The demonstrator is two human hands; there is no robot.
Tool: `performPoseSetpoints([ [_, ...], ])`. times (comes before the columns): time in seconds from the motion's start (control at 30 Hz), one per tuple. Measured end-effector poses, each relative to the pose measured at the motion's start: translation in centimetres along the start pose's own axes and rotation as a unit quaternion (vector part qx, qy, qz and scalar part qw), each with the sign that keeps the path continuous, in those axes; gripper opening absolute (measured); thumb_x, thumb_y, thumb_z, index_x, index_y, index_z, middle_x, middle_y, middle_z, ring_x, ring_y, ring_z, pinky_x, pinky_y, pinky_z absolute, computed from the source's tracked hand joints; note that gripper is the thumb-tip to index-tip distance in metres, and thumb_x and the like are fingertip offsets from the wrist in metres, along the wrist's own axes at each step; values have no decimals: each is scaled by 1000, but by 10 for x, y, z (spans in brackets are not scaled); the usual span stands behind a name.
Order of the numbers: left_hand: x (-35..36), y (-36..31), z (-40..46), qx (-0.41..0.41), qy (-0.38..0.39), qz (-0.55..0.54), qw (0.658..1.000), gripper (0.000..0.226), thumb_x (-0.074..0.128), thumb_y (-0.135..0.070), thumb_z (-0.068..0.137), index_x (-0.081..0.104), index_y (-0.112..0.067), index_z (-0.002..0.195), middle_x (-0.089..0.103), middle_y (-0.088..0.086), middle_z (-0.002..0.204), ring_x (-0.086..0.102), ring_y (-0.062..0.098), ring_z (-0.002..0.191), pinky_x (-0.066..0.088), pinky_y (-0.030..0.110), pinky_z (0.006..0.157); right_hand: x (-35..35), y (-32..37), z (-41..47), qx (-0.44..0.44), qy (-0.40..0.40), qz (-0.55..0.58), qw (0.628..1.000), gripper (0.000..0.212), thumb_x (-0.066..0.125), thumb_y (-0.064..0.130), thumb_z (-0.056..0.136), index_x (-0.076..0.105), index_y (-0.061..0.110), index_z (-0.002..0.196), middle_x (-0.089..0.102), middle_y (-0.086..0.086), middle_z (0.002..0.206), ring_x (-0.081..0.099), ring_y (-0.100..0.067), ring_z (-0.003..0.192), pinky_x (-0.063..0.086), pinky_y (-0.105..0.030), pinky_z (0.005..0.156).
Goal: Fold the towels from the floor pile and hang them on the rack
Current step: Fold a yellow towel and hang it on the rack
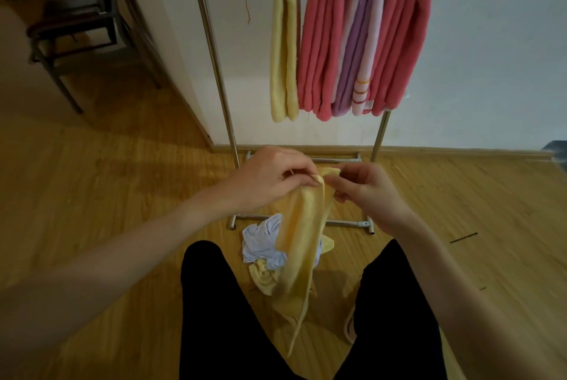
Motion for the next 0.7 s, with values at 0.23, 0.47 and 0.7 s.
performPoseSetpoints([
  [0.23,-3,6,4,-50,-58,-31,997,17,77,-24,77,70,-9,82,70,-6,76,66,4,73,55,28,68,24,28,-4,-81,59,-36,994,19,52,1,94,65,-7,104,64,-9,74,56,-9,60,47,-21,60],
  [0.47,-8,4,-1,-48,-70,-7,996,20,77,-24,77,67,-7,79,70,-4,73,66,5,70,55,32,66,26,35,-8,-99,55,-110,987,27,49,-4,94,65,18,98,63,15,64,54,-4,61,46,-19,62],
  [0.7,-5,11,-4,-121,-71,-36,989,21,80,-23,72,67,-8,75,71,0,68,68,9,64,56,34,68,28,39,-16,-107,95,-147,979,29,55,9,83,65,18,109,57,-19,87,54,-24,72,46,-31,67],
])
Point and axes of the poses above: each hand's wrist, its own z-axis towards the middle knuckle, its own x-axis out of the palm, y = z × x, the point moved 6 cm from there along z, towards the middle knuckle
